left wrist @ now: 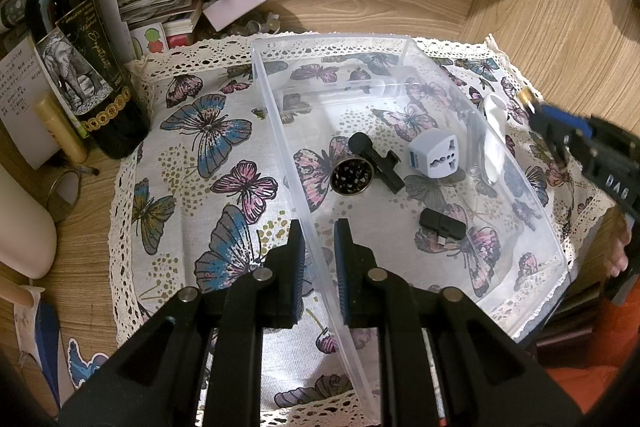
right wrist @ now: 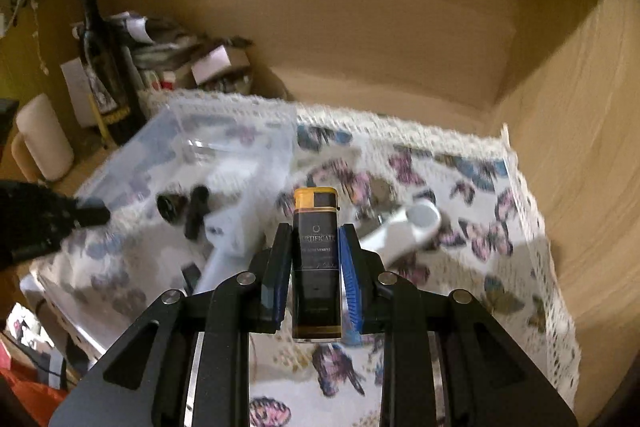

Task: Organize rigid objects
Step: 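Carry the amber bottle into the box and open the right tool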

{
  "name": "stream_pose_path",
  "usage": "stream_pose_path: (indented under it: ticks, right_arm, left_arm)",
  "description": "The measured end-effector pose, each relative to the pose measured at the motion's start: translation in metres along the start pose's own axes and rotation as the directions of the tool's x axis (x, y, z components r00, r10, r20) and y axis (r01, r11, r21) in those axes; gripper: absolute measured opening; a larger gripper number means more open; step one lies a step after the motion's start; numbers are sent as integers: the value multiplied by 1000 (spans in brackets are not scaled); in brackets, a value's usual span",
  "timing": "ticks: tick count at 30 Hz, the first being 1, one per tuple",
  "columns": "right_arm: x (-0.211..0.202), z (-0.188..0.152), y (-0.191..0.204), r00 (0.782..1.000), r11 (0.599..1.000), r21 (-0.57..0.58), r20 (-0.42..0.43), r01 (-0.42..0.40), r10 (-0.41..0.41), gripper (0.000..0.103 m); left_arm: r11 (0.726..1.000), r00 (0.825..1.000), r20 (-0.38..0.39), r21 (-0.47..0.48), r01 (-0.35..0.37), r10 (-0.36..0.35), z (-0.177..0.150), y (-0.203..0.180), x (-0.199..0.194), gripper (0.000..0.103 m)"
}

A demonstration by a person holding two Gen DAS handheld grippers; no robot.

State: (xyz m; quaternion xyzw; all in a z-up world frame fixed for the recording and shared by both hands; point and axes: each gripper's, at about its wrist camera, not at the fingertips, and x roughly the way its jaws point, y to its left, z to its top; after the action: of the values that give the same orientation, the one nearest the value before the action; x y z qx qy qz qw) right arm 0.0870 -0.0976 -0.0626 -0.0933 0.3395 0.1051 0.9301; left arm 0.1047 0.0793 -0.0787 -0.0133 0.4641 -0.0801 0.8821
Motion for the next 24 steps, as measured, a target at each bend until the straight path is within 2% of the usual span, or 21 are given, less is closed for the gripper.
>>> stream_pose_path:
  ticks: [6,11,24]
  right_arm:
    - [-1,23,19,997,997,-60,56,-45,48,22]
    - [6,36,34,994,992,-95,63,-83,89,22]
    - [48,48,67,989,976,-161,-49,-148,142,22]
  left_arm:
    - [1000,1000,0,0,0,0,0,0,0,15]
    - [1000,1000,1,-1,1,-1,0,0,0,15]
    - [1000,1000,2,-1,4,-4,0,0,1,15]
